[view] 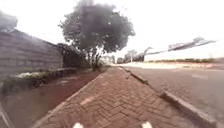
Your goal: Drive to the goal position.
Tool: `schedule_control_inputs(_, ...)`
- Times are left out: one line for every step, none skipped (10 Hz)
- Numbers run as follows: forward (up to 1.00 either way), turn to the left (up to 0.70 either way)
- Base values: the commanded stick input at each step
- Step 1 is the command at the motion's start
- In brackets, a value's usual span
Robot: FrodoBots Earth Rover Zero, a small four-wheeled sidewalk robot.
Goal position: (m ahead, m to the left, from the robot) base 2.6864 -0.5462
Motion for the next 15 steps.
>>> schedule_control_inputs(0.70, 0.00)
schedule_control_inputs(0.70, 0.00)
schedule_control_inputs(0.70, 0.00)
schedule_control_inputs(0.70, 0.00)
schedule_control_inputs(0.70, 0.00)
schedule_control_inputs(0.70, 0.00)
schedule_control_inputs(0.70, 0.00)
schedule_control_inputs(0.70, 0.00)
schedule_control_inputs(0.70, 0.00)
schedule_control_inputs(0.70, 0.00)
schedule_control_inputs(0.70, 0.00)
schedule_control_inputs(0.70, 0.00)
schedule_control_inputs(0.70, 0.00)
schedule_control_inputs(0.70, 0.00)
schedule_control_inputs(0.70, 0.00)
